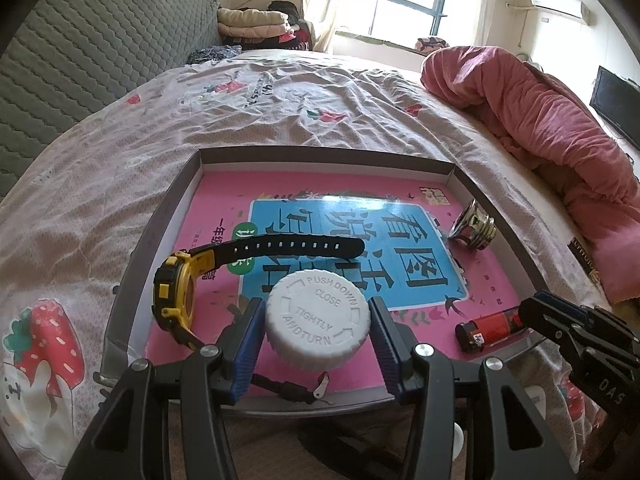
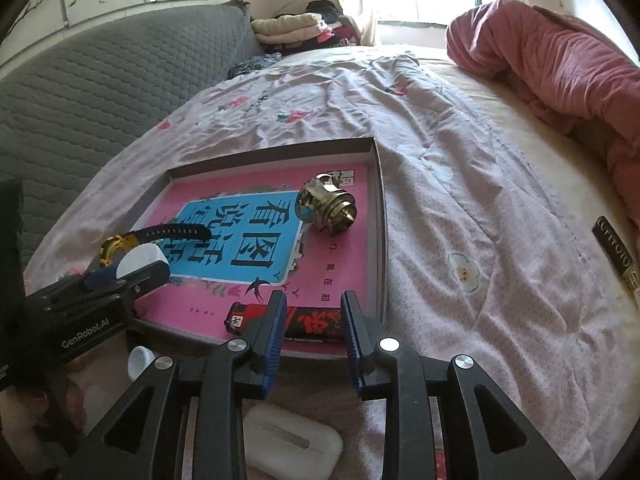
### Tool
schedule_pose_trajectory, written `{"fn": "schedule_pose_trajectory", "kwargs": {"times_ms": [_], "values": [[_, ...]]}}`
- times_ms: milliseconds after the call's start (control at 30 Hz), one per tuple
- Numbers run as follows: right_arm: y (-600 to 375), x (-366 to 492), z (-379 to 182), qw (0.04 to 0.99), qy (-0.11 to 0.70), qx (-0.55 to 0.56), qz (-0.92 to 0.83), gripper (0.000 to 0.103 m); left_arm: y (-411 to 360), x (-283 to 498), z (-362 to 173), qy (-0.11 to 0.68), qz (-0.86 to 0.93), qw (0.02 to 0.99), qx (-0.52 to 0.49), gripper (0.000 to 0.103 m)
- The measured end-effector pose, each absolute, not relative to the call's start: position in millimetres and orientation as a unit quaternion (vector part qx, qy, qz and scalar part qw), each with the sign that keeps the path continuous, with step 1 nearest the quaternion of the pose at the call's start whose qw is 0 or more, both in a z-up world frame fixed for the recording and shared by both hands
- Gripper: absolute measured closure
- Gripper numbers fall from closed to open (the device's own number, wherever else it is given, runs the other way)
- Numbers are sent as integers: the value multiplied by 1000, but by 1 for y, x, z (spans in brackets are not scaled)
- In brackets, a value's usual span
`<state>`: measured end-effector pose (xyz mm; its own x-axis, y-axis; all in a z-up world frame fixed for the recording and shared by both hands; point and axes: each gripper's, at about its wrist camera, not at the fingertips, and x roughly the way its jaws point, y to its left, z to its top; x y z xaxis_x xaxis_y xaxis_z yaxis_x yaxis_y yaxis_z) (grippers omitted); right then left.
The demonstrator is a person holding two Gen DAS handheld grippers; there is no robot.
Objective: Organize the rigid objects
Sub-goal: 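Open the right gripper to release the red tube while the left gripper sets the cap on the book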
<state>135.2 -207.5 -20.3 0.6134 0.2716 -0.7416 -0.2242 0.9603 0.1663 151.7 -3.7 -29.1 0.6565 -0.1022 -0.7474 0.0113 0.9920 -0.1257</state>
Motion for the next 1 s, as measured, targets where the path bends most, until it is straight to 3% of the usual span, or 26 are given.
{"fn": "schedule_pose_trajectory", "kwargs": {"times_ms": [133, 200, 500, 1000], "values": [[-207, 135, -19, 900, 414, 30, 136, 70, -5, 153, -32, 418, -35, 906, -53, 51], [-207, 136, -18, 901, 409, 35, 137, 56, -7, 153, -34, 422, -35, 905, -48, 51], [-202, 134, -17, 902, 408, 24, 141, 49, -9, 154, -37, 434, -35, 899, -42, 51], [-202, 135, -17, 902, 408, 23, 142, 47, -8, 152, -36, 434, -37, 899, -48, 51]]}}
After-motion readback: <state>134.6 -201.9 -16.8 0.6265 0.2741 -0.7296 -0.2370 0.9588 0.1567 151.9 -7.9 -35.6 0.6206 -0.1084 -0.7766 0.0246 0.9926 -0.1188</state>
